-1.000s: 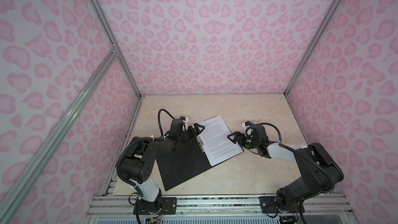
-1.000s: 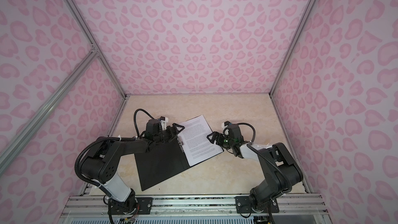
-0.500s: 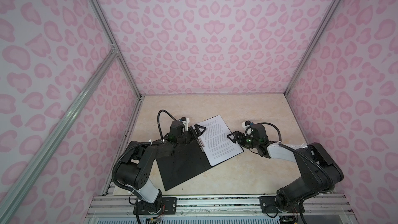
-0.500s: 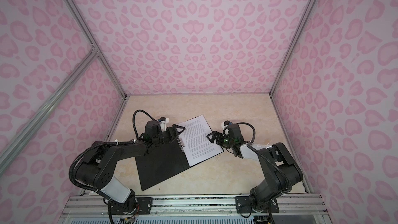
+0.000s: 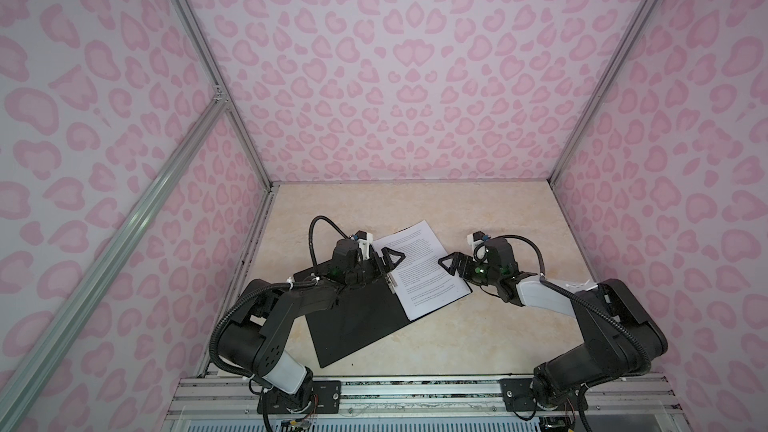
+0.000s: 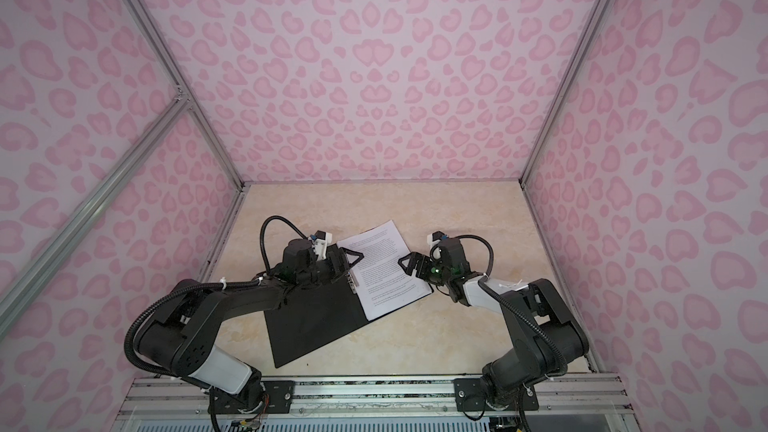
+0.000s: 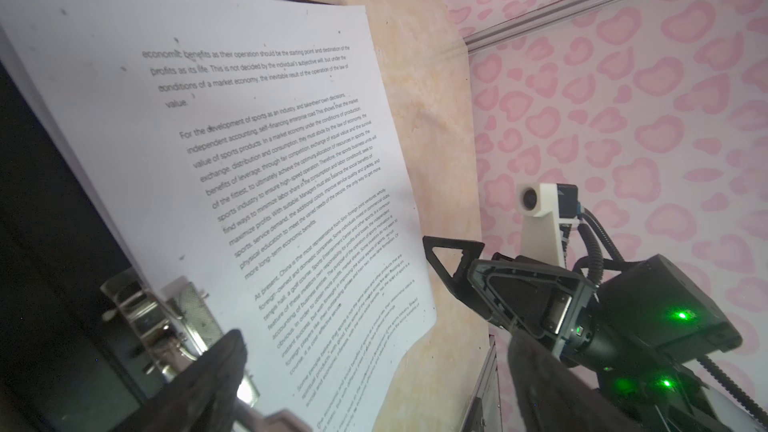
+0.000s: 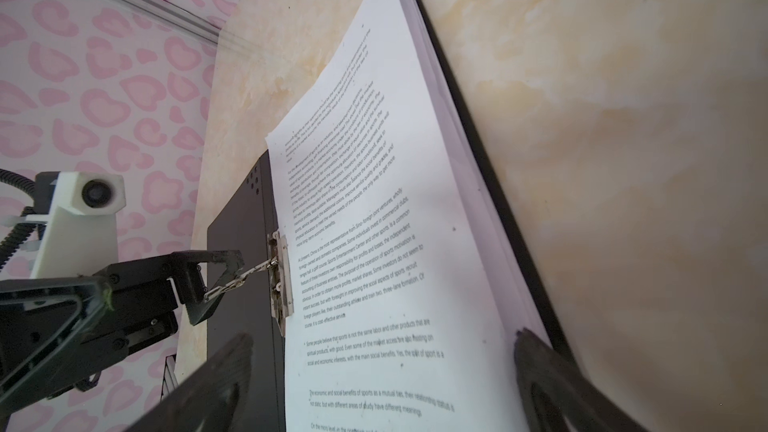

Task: Put the files into the folder

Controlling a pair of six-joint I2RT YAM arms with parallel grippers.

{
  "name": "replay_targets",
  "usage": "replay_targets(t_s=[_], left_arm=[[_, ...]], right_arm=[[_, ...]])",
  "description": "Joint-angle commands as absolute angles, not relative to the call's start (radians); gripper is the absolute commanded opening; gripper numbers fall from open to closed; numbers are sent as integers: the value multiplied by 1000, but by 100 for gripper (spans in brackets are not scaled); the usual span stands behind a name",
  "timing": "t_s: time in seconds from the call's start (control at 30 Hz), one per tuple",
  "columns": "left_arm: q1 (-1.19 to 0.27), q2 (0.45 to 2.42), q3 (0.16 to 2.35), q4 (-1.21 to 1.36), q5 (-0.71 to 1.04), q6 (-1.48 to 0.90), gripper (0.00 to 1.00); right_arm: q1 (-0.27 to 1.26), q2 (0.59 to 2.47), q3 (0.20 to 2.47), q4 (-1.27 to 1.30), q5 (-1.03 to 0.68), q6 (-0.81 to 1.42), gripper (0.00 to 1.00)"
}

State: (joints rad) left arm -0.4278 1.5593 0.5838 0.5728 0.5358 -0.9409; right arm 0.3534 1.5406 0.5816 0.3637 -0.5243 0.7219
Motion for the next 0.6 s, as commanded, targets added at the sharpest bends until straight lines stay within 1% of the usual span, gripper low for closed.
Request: replay_targets(t_s=[0.0, 0.27, 0.57], left_arm=[[-431, 1518, 595, 570, 537, -934, 100], [-430, 1386, 627, 413, 476, -863, 100], [-429, 1096, 583, 125, 295, -755, 100]], right_arm=[[354, 1539, 581, 362, -510, 718, 97], [351, 1484, 568, 314, -427, 697, 97], [343, 1374, 585, 169, -317, 643, 97]])
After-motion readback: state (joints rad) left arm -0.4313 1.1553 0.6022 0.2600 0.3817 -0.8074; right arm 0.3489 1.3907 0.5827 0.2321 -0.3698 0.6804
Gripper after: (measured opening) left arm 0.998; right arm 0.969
